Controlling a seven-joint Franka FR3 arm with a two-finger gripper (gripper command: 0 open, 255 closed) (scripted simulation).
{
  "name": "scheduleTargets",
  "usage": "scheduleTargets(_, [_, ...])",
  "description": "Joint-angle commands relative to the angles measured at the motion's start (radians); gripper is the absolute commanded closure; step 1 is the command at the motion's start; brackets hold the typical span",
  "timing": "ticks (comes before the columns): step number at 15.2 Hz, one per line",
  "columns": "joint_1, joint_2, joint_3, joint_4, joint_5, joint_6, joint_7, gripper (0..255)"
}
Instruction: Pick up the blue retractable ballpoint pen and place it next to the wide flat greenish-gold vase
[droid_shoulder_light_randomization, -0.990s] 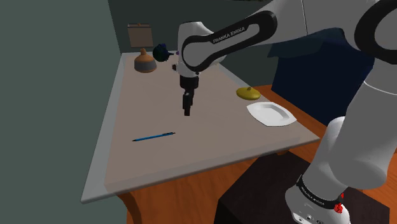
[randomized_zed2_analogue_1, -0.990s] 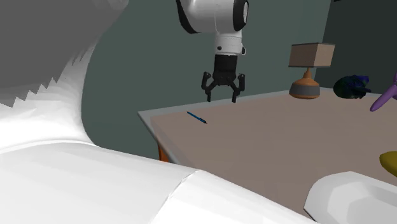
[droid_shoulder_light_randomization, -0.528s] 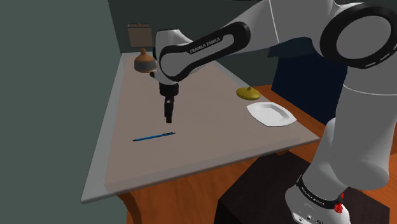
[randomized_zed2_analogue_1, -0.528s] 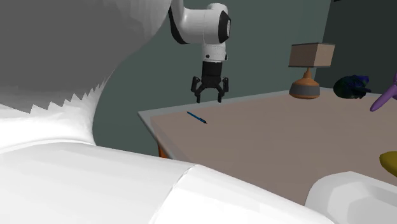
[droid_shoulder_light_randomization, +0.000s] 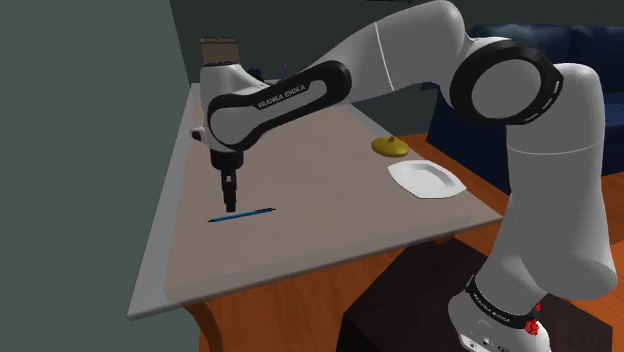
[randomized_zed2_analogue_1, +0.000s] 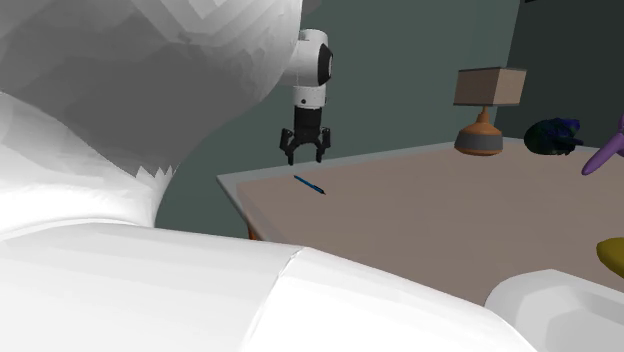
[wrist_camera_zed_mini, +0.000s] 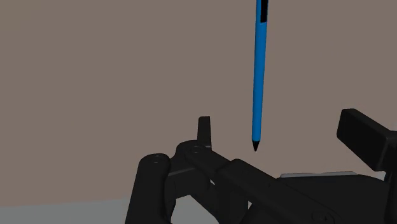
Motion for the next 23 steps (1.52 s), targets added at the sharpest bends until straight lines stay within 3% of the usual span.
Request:
scheduleTargets(1, [0.010, 0.033, 0.006, 0.030, -0.007, 0.007, -0.008, 0])
scheduleTargets(8, [0.015, 0.073, 0.004, 0.002, -0.012, 0.076, -0.005, 0])
scheduleTargets(15, [0.015, 0.074, 0.004, 0.003, -0.012, 0.075, -0.005, 0])
scheduleTargets(16, [0.015, 0.074, 0.004, 0.003, -0.012, 0.075, -0.005, 255])
scheduleTargets(23, [0.015, 0.074, 0.004, 0.002, -0.012, 0.075, -0.005, 255])
